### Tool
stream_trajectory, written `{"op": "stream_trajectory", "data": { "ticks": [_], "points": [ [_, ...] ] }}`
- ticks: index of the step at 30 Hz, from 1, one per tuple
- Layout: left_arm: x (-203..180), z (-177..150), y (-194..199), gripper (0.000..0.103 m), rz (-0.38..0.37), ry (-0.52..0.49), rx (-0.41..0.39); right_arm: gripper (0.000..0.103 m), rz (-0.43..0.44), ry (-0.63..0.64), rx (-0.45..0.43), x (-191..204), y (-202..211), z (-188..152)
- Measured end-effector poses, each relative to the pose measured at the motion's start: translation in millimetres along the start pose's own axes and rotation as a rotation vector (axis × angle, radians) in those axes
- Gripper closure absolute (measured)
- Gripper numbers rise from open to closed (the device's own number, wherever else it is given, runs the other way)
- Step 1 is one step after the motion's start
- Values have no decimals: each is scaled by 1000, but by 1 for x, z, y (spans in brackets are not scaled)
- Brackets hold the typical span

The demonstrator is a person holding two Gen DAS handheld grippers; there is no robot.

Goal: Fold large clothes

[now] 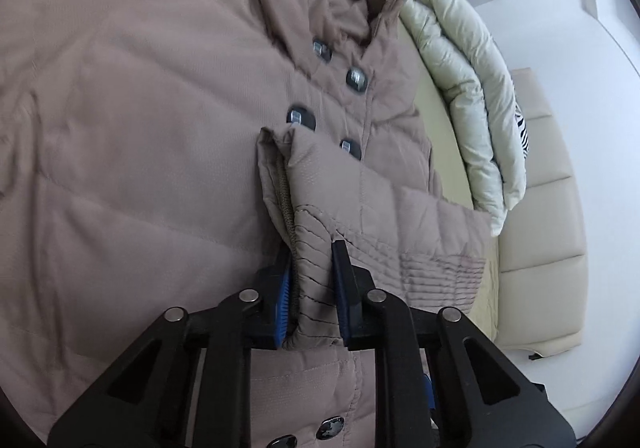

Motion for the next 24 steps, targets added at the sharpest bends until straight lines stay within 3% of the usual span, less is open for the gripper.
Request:
{"op": "stream_trajectory", "data": {
  "ticks": [6,9,12,19,24],
  "points": [
    [18,43,75,87,-12,40,-174,4,171,-230,-15,-18,0,29],
    [42,59,106,87,-12,108,-237,4,304,-411,-19,-34,-11,46],
    [65,69,124,87,-23,179,-276,4,369,-557,-4,-48,-31,57],
    [87,77,131,87,-6,206,-289,2,387,-635,63,-43,-92,79],
    [92,76,124,87,19,205,-287,3,337,-663,-33,-57,-107,108]
  ]
}}
Point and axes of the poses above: each gripper's, at about its wrist camera, not at the fingertips, and y roughly against the way its jaws point, x to its left, z to its top, the point moved 2 cm from there along -y, roughly the way its jaws point, and after that the axes turned 3 degrees about -z, right-handed, at the moved point
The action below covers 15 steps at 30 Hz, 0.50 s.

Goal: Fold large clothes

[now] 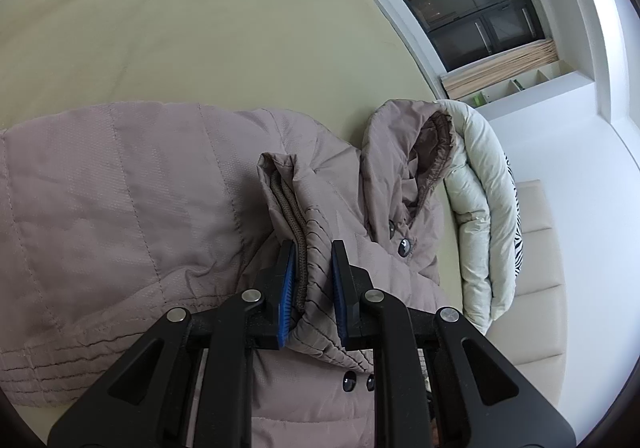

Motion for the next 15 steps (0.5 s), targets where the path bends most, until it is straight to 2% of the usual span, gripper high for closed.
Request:
{"op": "stream_trajectory", "data": {
  "ticks": [4,6,8,10,12,15],
  "points": [
    [8,-5,-4,87,19,-5,9,5,59,-48,-135,0,28,29],
    [11,-9,-10,87,21,-2,27,7,78,-74,-169,-8,41,41],
    [7,-17,-19,87,29,-21,49,12,100,-119,-170,-23,48,52],
    [5,-25,-26,87,47,-43,59,13,112,-157,-147,-38,49,61],
    [6,-28,-29,87,54,-44,59,18,112,-167,-117,-42,53,67],
    [10,-28,-31,87,61,-46,58,19,39,-79,-88,-24,70,57]
  ]
}}
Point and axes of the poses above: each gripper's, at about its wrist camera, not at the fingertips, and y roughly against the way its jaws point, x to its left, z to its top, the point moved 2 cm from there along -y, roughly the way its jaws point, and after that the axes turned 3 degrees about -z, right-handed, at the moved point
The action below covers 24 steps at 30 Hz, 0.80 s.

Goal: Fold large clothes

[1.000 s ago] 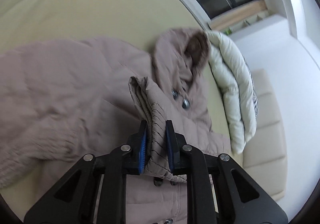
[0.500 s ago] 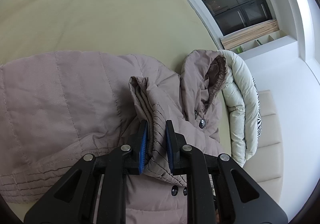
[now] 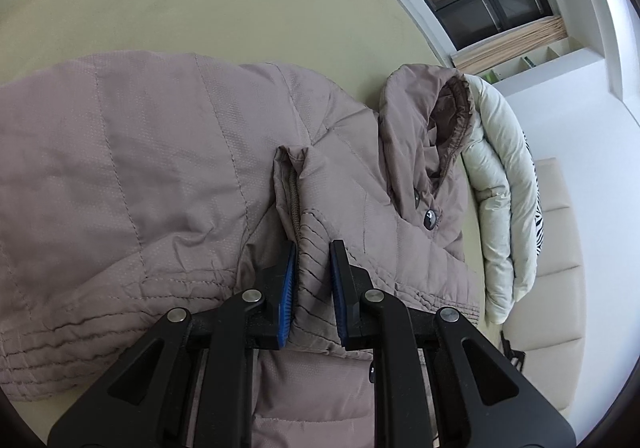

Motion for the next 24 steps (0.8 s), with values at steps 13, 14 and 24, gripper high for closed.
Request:
{"op": "stream_trajectory", "data": {
  "ticks": [13,14,24],
  "points": [
    [0,3,-12,87,24,-52,13,1,-143,402,94,98,-68,-23],
    [2,3,-14,87,20,-54,16,6,-232,407,85,82,-78,-15],
    [4,8,-27,84,6,-84,19,19,-273,419,38,55,-54,6]
  ]
}}
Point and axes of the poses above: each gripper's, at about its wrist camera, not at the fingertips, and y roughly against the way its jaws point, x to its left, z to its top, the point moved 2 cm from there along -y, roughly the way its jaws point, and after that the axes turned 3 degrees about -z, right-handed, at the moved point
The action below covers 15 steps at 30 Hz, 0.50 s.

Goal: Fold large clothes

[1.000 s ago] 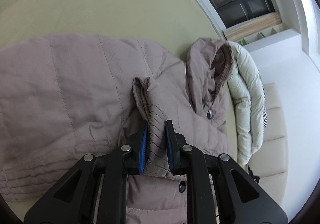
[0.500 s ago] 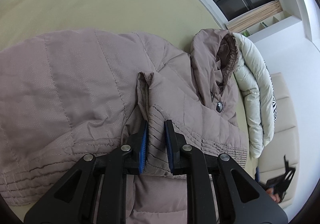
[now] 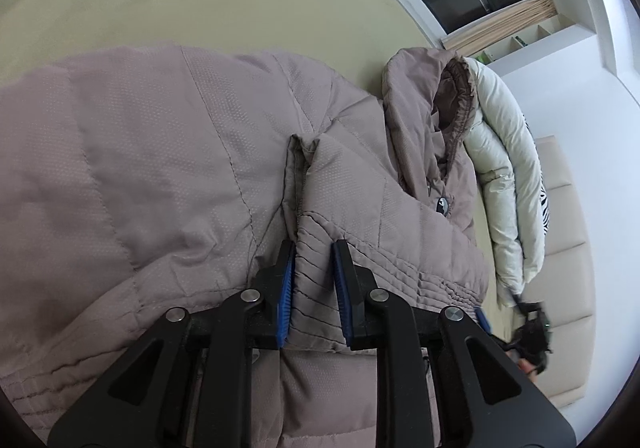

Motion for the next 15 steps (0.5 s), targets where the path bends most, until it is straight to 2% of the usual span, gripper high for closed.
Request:
{"op": "stream_trajectory", "data": {
  "ticks": [1,2,4,5,7,8,9,11,15],
  "points": [
    [-2,0,0,84,16,-22,-5,8,18,27,-39,12,7,-3],
    [-2,-1,-2,84,26,-32,-1,6,33,51,-59,22,11,-2],
    [0,-1,-5,84,23,-23,1,6,62,96,-43,38,5,-1],
    [1,1,-7,84,20,-16,0,7,46,110,-32,45,-3,-1],
    [3,4,-13,83,15,-18,-1,10,-91,144,11,30,-29,-2],
    [4,6,-16,82,5,-23,4,15,-125,156,42,19,-43,-3],
    [4,7,-19,81,-5,-23,10,15,-127,179,50,12,-52,-4],
    [5,7,-16,81,-24,-18,14,16,-106,221,27,12,-47,-6],
    [15,6,2,81,-47,-2,33,15,-91,119,-3,18,-12,-9]
  ]
}}
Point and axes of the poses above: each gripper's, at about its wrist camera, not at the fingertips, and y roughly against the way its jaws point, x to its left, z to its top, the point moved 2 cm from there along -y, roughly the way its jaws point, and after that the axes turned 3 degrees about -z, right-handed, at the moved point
